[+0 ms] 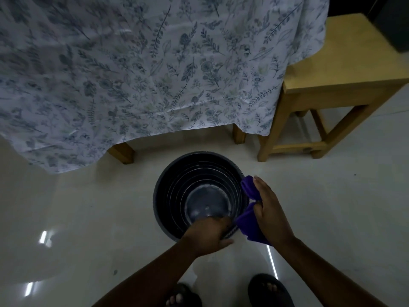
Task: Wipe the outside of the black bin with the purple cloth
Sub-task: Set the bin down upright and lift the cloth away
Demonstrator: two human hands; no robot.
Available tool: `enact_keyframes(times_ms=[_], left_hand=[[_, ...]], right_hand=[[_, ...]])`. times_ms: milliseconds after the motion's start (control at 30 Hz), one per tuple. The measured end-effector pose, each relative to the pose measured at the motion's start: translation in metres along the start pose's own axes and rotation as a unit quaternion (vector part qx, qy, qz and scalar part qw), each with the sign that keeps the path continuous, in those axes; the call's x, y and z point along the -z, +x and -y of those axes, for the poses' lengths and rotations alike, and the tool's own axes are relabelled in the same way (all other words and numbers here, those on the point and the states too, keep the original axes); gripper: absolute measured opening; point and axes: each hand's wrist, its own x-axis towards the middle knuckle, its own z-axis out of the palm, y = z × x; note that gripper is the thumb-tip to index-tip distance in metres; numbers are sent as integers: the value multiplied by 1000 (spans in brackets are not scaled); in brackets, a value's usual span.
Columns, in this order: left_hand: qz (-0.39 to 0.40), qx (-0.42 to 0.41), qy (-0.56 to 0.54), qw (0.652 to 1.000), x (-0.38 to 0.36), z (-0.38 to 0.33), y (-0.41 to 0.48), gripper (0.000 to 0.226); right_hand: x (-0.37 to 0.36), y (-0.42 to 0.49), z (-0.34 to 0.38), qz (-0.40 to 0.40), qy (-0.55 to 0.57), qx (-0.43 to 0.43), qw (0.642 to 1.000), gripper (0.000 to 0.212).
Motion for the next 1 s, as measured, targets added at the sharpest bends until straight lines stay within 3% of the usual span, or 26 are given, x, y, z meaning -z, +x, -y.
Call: enact_keyframes(times_ms=[133,333,500,633,800,900,1000], left_hand=[[-67,22,-38,997,35,-5,9,37],[-174,4,-53,983,86,-20,42,46],[-224,-11,-109,968,122,-38,95,49],[-248,-23,-117,961,153,-55,126,47],[-256,-31,-112,960,199,-76,143,43],[-256,-16,-107,961,222,-80,154,44],[-257,-11,-105,961,241,-83,162,42]], right_hand=[[19,5,9,-33,6,-1,999,67],[56,28,35,-104,16,15,994,70],[106,71,56,-225,74,41,971,63],[163,115,65,-311,22,75,947,64],[215,173,87,-319,-91,94,939,62],[228,214,84,-286,-173,44,941,60],[233,236,81,-252,-149,-19,956,49]])
